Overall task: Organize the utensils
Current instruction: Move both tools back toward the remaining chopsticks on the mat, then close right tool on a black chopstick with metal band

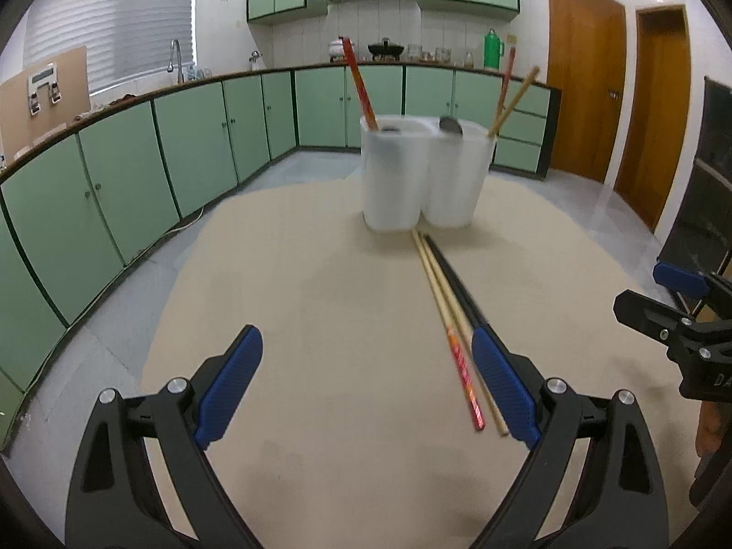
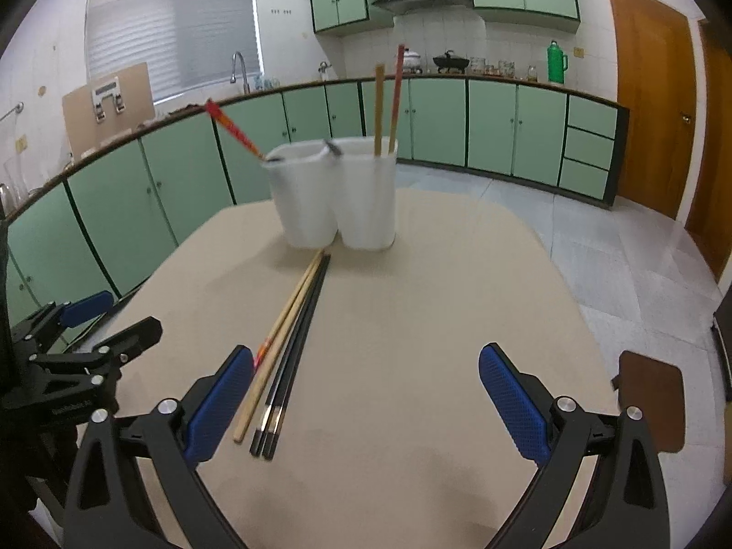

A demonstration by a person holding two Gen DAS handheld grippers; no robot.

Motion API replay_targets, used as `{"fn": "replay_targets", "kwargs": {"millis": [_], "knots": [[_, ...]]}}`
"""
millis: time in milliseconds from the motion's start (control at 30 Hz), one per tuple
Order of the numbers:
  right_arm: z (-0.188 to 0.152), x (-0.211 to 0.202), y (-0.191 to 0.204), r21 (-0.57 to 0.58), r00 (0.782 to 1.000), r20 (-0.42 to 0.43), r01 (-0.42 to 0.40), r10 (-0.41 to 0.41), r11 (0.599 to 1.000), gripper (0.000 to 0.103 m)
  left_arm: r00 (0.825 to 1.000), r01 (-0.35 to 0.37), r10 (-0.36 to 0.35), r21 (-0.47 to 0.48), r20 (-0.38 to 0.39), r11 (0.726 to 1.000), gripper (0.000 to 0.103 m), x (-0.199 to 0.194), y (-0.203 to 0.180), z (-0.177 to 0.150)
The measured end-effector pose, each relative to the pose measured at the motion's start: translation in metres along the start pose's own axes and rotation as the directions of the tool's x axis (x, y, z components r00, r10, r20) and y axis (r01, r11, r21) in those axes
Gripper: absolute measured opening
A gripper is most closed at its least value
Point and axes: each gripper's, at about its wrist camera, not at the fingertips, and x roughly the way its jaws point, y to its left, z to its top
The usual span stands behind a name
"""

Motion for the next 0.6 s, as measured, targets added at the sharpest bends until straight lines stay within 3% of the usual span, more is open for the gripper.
{"fn": "replay_targets", "kwargs": {"millis": [500, 600], "knots": [[-0.041, 0.027, 0.027, -0.073, 0.990, -0.141, -0.002, -0.008, 0.997, 0.095, 0.994, 0.002, -0.004, -0.012, -0.109, 1.000, 0.090, 0.021, -0.001, -0.030], [-0.044, 0.030, 0.030, -0.084, 0.987, -0.160, -0.005, -0.009, 0.996, 0.089, 0.993, 0.004, -0.006, -0.022, -0.115, 1.000, 0.090, 0.022, 0.000, -0.029]]}}
